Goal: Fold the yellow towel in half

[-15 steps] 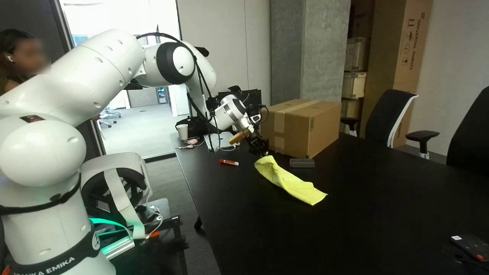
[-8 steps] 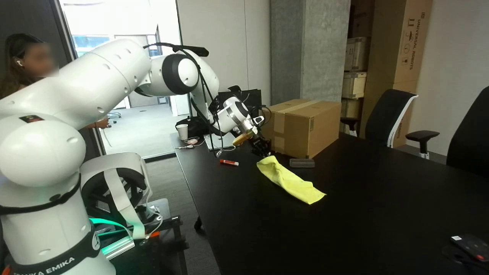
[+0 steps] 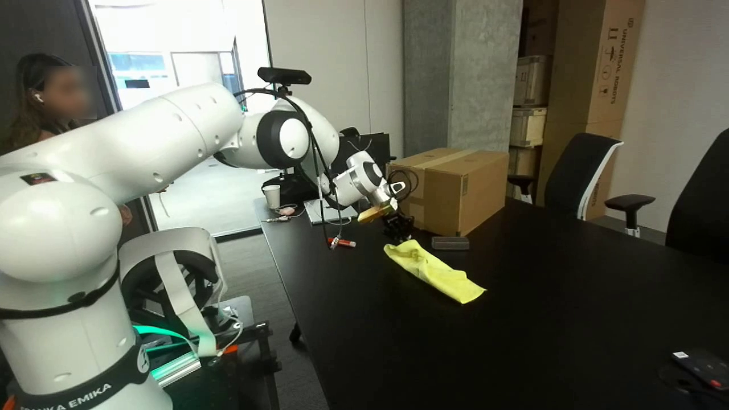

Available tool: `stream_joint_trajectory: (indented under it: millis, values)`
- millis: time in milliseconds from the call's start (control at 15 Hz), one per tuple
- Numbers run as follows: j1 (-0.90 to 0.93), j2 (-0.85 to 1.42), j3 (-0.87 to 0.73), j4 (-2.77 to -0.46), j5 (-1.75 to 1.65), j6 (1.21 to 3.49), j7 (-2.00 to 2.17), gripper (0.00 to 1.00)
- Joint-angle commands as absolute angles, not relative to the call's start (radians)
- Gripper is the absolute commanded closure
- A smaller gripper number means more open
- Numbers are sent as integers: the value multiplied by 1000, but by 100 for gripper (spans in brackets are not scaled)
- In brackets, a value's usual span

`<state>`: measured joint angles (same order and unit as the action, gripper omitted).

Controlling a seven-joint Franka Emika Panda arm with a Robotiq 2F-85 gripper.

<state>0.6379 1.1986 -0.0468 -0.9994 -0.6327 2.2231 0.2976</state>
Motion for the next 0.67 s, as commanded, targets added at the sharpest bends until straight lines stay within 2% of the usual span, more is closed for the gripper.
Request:
stream_joint_trajectory:
  millis: [0,600]
  values:
    - [601,1276,-7,-856,-540,2211,141,98]
    - [610,1362,-40,-694,-446,2187,38,95]
